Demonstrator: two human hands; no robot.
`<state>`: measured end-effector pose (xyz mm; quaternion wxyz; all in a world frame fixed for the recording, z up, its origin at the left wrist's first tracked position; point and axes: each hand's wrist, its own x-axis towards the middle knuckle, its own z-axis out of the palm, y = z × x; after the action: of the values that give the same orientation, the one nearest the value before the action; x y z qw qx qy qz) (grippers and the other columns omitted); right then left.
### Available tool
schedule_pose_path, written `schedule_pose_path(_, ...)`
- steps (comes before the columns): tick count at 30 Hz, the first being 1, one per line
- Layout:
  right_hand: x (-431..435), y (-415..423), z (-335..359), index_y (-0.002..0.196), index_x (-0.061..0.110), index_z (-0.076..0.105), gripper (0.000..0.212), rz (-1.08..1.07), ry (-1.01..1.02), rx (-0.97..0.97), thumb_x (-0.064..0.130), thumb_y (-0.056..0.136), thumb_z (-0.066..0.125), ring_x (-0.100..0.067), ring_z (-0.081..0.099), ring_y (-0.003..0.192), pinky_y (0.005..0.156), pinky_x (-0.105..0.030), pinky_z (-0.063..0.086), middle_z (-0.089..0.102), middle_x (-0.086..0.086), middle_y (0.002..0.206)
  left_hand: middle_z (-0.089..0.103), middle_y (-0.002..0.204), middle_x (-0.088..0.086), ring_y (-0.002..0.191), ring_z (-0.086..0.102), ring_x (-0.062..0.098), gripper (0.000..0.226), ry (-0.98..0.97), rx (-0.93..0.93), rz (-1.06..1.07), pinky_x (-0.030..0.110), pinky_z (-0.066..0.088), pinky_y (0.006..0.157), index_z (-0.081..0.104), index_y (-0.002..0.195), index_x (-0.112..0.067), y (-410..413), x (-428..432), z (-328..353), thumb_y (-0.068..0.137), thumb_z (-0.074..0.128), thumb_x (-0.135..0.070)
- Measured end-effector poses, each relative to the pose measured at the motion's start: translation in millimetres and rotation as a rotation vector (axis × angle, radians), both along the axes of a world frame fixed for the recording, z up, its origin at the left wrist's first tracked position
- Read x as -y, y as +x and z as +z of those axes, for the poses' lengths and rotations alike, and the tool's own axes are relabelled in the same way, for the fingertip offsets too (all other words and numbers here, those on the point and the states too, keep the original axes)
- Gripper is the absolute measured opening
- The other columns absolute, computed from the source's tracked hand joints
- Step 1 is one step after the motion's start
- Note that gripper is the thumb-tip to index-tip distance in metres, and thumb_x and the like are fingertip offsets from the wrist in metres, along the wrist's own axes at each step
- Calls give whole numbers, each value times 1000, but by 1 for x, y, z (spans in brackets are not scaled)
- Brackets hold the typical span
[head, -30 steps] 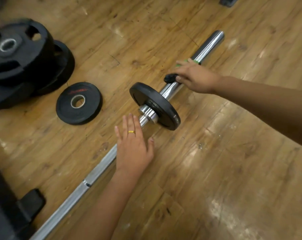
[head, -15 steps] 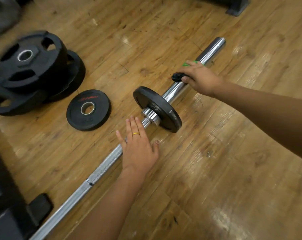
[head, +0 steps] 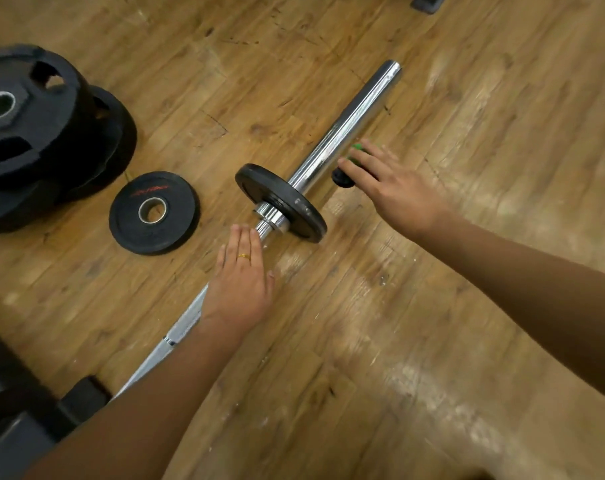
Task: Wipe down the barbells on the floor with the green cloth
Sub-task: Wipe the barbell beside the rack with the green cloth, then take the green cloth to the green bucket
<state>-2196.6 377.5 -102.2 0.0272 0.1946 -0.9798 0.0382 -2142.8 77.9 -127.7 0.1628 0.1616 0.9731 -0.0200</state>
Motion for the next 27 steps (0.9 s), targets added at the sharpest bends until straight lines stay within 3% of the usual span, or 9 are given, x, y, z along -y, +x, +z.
schedule_pose_path(3, 5, 43, 8, 155, 10, 30, 83, -97, -102, 93, -27, 83, 44, -36, 11, 153, 95, -59, 50, 24, -21, 162, -6, 168, 20, 155, -13, 32, 72, -26, -55, -97, 50, -1, 126, -5, 159, 0, 15, -1, 20, 105, 24, -39)
schedule_pose_path(8, 8, 118, 13, 154, 10, 31, 89, -248, -180, 157, -31, 77, 45, -38, 15, 152, 98, -56, 50, 25, -22, 161, 2, 168, 21, 156, -3, 33, 77, -54, -74, -280, 53, 1, 126, 5, 159, 2, 50, -15, 44, 102, 34, -41)
schedule_pose_path(12, 3, 182, 19, 154, 9, 32, 87, -425, -232, 128, -32, 79, 45, -42, 20, 150, 106, -57, 41, 32, -23, 157, 8, 167, 21, 156, 3, 33, 77, -16, -31, -388, 54, 9, 125, 12, 158, 3, 76, -29, 60, 100, 45, -36)
schedule_pose_path(16, -4, 237, 35, 149, 4, 40, 70, -568, -152, 68, -22, 85, 51, -47, 30, 145, 117, -66, 7, 43, -26, 149, 8, 166, 24, 155, 2, 36, 77, 2, 2, -480, 53, 7, 126, 13, 157, 5, 95, -46, 79, 101, 44, -37)
schedule_pose_path(22, -13, 324, 80, 147, 3, 44, 66, -760, -211, 30, -20, 86, 57, -46, 35, 142, 121, -57, 21, 48, -24, 146, -6, 168, 21, 154, -14, 34, 83, 37, 85, -695, 50, -5, 125, 2, 159, 1, 122, -95, 112, 102, 29, -51)
schedule_pose_path(27, -40, 390, 101, 146, 3, 45, 66, -909, -159, -1, -20, 86, 58, -43, 36, 143, 122, -50, 12, 50, -21, 145, -10, 169, 14, 154, -18, 26, 81, 164, 128, -877, 47, -4, 126, -4, 160, -5, 145, -158, 131, 102, 13, -59)
